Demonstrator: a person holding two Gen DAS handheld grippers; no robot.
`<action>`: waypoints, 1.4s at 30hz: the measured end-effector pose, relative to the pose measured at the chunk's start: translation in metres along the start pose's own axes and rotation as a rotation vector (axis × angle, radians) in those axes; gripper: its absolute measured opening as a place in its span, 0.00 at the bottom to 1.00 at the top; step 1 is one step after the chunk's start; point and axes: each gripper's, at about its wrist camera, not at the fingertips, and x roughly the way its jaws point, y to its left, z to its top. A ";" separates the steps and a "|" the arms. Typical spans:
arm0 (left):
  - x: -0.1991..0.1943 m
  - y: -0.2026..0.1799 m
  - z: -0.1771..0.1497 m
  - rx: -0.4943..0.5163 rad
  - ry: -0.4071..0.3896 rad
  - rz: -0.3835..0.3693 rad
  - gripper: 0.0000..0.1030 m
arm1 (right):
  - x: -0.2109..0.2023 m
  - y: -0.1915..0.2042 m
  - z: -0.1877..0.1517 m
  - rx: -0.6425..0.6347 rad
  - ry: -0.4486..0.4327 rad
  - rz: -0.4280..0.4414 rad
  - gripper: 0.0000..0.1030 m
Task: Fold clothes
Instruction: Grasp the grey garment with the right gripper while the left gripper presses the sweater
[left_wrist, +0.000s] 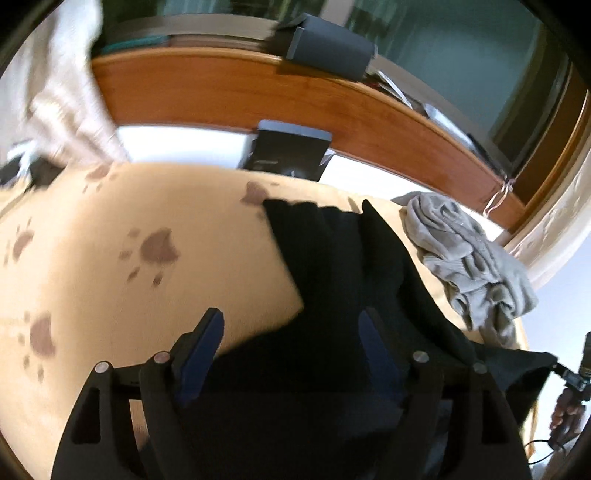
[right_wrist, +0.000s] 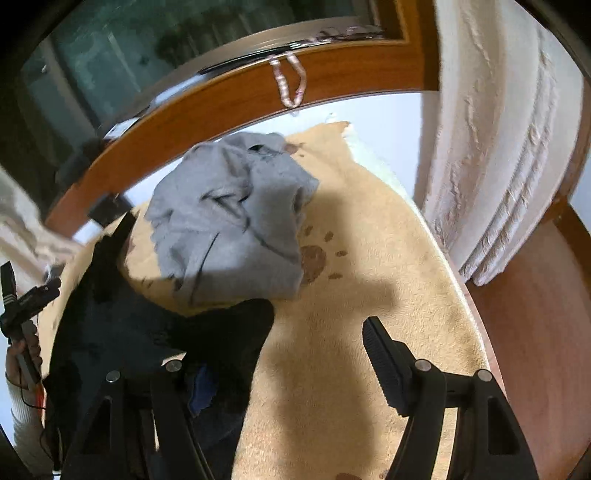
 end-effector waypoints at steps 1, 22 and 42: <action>-0.006 0.004 -0.007 -0.018 -0.006 -0.008 0.77 | -0.003 0.000 0.000 -0.003 0.000 0.009 0.71; -0.020 0.009 -0.067 -0.068 0.026 -0.075 0.78 | -0.070 0.066 -0.001 -0.075 -0.184 0.031 0.71; -0.004 0.001 -0.079 -0.001 0.070 -0.069 0.80 | 0.170 0.168 0.111 -0.249 0.108 -0.268 0.71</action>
